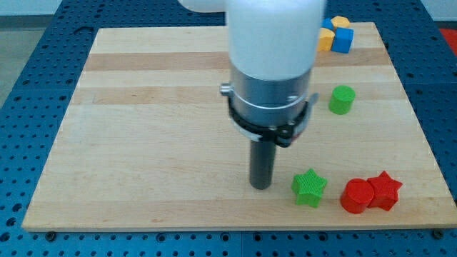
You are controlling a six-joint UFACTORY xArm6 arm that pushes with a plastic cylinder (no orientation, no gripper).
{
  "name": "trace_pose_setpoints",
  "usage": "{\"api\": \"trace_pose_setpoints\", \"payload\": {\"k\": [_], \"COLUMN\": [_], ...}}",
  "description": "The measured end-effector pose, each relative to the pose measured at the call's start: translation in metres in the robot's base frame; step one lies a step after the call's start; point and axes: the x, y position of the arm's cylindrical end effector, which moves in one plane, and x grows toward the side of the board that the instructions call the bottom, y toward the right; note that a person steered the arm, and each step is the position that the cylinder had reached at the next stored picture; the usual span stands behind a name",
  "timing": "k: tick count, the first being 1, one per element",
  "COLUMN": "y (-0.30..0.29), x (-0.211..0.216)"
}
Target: Move green circle towards bottom right
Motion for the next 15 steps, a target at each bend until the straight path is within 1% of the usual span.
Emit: {"api": "trace_pose_setpoints", "payload": {"k": [2,3,4,6,7,8,9,10,12,13,14,15], "y": [0.061,0.064,0.073,0.183,0.201,0.195,0.166,0.135,0.131,0.131,0.122,0.101], "x": [0.0,-0.009,-0.036,-0.061,-0.103,-0.155,-0.19,-0.191,-0.106,-0.099,-0.122,-0.119]}}
